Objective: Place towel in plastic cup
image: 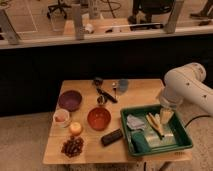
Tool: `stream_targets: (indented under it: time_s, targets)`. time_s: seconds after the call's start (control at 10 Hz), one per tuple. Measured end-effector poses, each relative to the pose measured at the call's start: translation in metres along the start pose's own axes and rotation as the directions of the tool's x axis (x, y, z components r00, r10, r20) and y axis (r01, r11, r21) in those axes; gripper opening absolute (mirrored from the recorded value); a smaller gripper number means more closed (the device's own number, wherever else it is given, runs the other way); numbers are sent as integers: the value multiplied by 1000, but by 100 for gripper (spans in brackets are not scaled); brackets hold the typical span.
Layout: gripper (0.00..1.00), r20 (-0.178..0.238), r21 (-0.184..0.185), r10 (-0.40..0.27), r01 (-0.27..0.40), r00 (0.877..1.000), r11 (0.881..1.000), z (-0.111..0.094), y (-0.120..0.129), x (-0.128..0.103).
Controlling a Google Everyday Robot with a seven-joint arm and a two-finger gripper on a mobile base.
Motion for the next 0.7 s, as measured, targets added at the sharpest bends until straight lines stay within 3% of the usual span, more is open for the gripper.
stream_targets:
  time_s: [0.5, 0.7]
  targets:
    - [80, 49, 1, 9, -9, 999, 1000, 20, -1, -8]
    - [68, 63, -9, 18, -17, 998, 1000, 33, 1, -9]
